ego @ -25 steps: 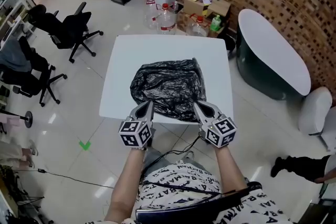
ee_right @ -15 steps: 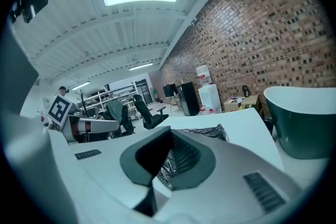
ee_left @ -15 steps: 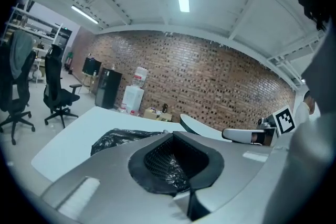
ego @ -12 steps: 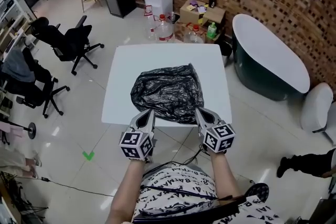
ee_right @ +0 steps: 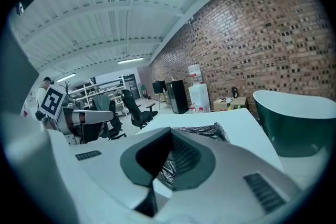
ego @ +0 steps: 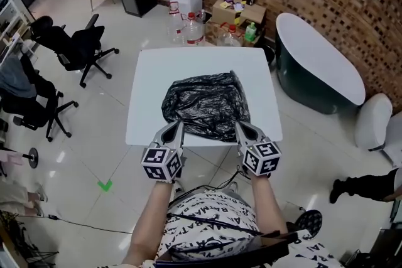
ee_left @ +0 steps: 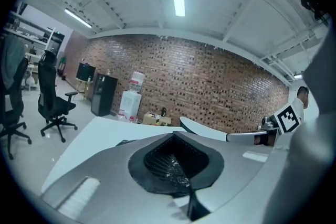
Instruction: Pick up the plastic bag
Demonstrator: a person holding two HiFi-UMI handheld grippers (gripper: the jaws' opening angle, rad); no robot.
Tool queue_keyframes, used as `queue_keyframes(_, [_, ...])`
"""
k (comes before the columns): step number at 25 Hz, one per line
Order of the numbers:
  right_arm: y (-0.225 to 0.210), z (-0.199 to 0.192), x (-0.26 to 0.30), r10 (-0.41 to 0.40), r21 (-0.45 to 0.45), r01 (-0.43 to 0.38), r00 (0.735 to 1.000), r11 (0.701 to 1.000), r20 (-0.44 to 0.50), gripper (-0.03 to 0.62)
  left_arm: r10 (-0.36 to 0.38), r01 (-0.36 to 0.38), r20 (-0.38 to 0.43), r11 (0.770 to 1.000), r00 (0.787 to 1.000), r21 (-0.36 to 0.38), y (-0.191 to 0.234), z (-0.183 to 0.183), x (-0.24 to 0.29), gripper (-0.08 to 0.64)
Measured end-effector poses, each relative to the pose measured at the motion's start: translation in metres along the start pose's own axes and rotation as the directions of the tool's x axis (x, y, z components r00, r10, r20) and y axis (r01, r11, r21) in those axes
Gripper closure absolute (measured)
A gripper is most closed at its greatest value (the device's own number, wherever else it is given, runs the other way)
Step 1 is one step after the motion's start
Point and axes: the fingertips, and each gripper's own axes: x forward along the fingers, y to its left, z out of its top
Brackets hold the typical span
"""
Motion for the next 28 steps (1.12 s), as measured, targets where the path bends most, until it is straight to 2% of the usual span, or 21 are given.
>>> queue_keyframes(7, [0.013, -0.003, 0.003, -0.036, -0.06, 0.035, 0.999, 0.998, -0.023, 0.591, -0.02, 0.02, -0.015, 1.0, 1.0, -0.009, 0.012, -0.007, -0.004, 0.558])
queue_keyframes(28, [0.008, -0.002, -0.009, -0.03, -0.082, 0.027, 0.999, 0.996, -0.033, 0.591, -0.031, 0.031, -0.016, 1.0, 0.999, -0.007, -0.003, -0.011, 0.002, 0.558])
